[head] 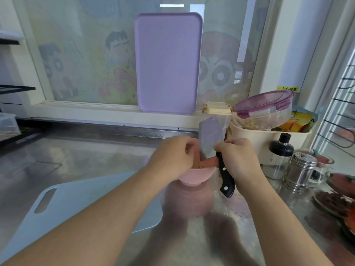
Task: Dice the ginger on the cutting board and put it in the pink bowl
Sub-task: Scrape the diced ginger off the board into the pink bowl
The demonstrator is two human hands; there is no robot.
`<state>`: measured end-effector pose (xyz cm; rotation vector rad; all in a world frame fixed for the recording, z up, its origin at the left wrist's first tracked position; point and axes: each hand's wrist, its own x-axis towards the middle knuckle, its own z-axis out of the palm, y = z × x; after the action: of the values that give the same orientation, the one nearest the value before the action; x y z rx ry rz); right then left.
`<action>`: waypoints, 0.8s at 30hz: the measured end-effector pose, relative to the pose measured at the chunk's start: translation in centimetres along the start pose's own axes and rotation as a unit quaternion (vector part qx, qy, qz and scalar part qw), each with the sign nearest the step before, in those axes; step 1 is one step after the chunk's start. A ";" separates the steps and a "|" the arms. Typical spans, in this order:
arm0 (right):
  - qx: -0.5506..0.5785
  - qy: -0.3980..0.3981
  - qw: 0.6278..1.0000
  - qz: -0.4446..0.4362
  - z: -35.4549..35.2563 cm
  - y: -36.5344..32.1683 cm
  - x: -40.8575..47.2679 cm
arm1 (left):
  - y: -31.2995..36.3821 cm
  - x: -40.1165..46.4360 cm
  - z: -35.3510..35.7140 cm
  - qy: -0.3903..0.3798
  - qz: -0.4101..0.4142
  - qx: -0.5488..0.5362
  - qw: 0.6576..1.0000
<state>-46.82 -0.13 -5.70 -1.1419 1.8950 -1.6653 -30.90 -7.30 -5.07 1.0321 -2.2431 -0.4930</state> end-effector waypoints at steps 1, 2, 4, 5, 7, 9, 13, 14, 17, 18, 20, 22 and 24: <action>0.014 0.002 1.000 0.001 0.0 -0.1 -0.1 | -0.4 0.1 -0.2 0.052 -0.015 -0.032 0.998; 0.036 0.001 0.999 0.004 -0.1 -0.1 -0.2 | -0.7 0.1 -0.5 0.098 -0.024 -0.062 0.993; 0.091 -0.012 0.996 0.013 0.0 -0.7 -0.8 | -1.6 -0.1 -1.4 0.160 -0.036 -0.098 0.982; 0.112 -0.025 0.993 0.014 0.2 -1.0 -1.2 | -2.1 -0.4 -2.1 0.179 -0.043 -0.107 0.977; 0.130 -0.064 0.989 0.008 1.0 -1.8 -2.1 | -3.6 -1.2 -3.2 0.209 -0.068 -0.118 0.968; 0.133 -0.124 0.983 -0.001 2.1 -2.4 -3.4 | -5.8 -2.5 -4.1 0.230 -0.112 -0.128 0.958; 0.090 -0.247 0.965 0.008 5.6 -2.9 -7.1 | -10.3 -6.7 -5.9 0.244 -0.177 -0.108 0.948; 0.073 -0.270 0.960 0.020 6.7 -2.6 -7.8 | -10.9 -7.8 -6.3 0.239 -0.189 -0.091 0.948; 0.015 -0.313 0.949 0.040 9.5 -1.3 -9.4 | -12.3 -11.0 -6.8 0.207 -0.213 -0.092 0.951; -0.016 -0.319 0.947 0.036 10.0 -0.9 -9.6 | -12.8 -11.8 -6.8 0.189 -0.217 -0.090 0.953; -0.078 -0.312 0.947 0.020 10.7 -0.5 -10.0 | -13.6 -13.1 -6.8 0.144 -0.219 -0.042 0.964; -0.150 -0.288 0.946 -0.013 11.0 -0.1 -10.2 | -14.0 -14.3 -6.9 0.110 -0.202 0.012 0.973; -0.265 -0.255 0.928 -0.065 11.1 0.2 -10.4 | -14.1 -15.3 -6.9 0.102 -0.166 0.049 0.980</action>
<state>-32.53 0.59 -10.86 -1.7342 1.9788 -0.7812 -10.81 -4.77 -13.47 1.4505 -1.9379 -0.3965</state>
